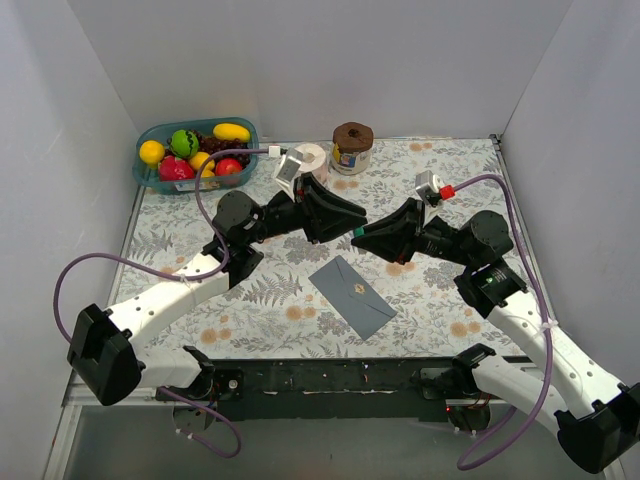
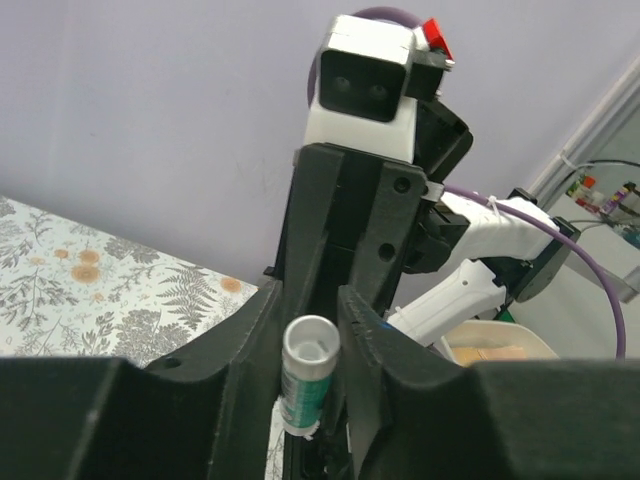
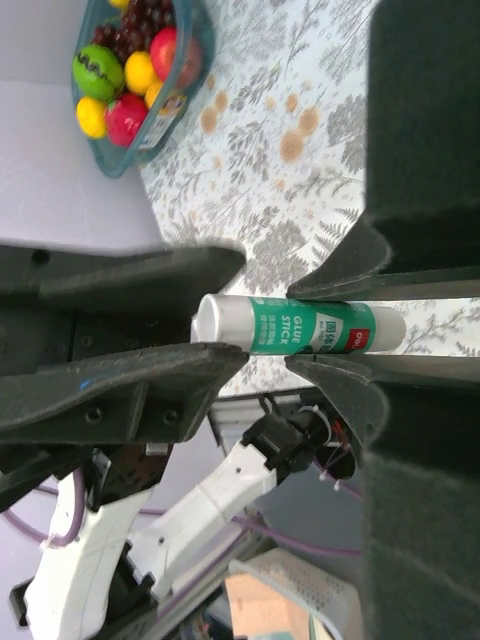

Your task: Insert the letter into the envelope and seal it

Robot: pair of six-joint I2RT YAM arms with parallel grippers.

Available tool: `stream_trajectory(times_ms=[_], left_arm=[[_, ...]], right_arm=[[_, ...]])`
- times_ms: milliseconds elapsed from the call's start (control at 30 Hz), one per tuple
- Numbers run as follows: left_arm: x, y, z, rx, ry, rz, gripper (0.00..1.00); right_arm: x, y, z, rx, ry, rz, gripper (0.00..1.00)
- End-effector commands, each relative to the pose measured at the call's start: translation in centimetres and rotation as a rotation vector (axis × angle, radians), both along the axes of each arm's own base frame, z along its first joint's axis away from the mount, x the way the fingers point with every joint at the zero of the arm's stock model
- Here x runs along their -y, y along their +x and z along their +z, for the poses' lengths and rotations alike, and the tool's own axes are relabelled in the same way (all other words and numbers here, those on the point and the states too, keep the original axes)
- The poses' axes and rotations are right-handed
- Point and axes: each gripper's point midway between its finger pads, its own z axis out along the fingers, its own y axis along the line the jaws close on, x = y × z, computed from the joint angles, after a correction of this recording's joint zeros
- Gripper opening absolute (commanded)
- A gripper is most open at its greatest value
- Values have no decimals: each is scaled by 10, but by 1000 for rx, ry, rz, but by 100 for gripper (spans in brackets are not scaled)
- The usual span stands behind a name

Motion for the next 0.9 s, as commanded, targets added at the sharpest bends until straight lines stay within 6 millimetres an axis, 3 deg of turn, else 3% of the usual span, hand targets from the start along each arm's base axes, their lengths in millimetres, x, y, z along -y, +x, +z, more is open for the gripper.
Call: stream_trajectory(times_ms=[0, 100, 167, 267, 300, 367, 467, 500, 533, 600, 700, 800, 833, 867], left_arm=[[1, -6, 9, 24, -13, -44, 20], [1, -9, 6, 22, -10, -62, 20], [1, -8, 4, 16, -5, -58, 30], [0, -8, 4, 18, -6, -51, 37], [0, -9, 4, 20, -7, -52, 47], [0, -8, 4, 19, -5, -52, 48], [1, -8, 3, 18, -2, -52, 34], [1, -8, 2, 15, 0, -54, 27], [1, -7, 2, 13, 3, -52, 10], [2, -6, 2, 9, 5, -51, 0], [3, -1, 1, 2, 19, -30, 0], [6, 33, -16, -64, 96, 145, 0], [5, 45, -9, -71, 99, 221, 0], [-2, 76, -25, -163, 155, 413, 0]], right_arm=[[2, -2, 10, 46, 29, -4, 1], [2, -1, 10, 46, 29, -7, 1], [2, -1, 10, 47, 28, -7, 1], [2, 0, 9, 43, 25, -11, 1], [2, 1, 8, 42, 24, -12, 1], [2, 1, 8, 42, 23, -12, 1], [2, 1, 9, 46, 25, -14, 1], [2, 2, 8, 42, 23, -16, 1], [2, 2, 7, 39, 21, -19, 1], [2, 4, 6, 37, 17, -27, 1], [4, 15, 1, 19, -1, -82, 1], [12, 51, -16, -45, -41, -270, 1], [20, 68, -19, -64, -46, -371, 1], [22, 77, -26, -82, -62, -415, 1]])
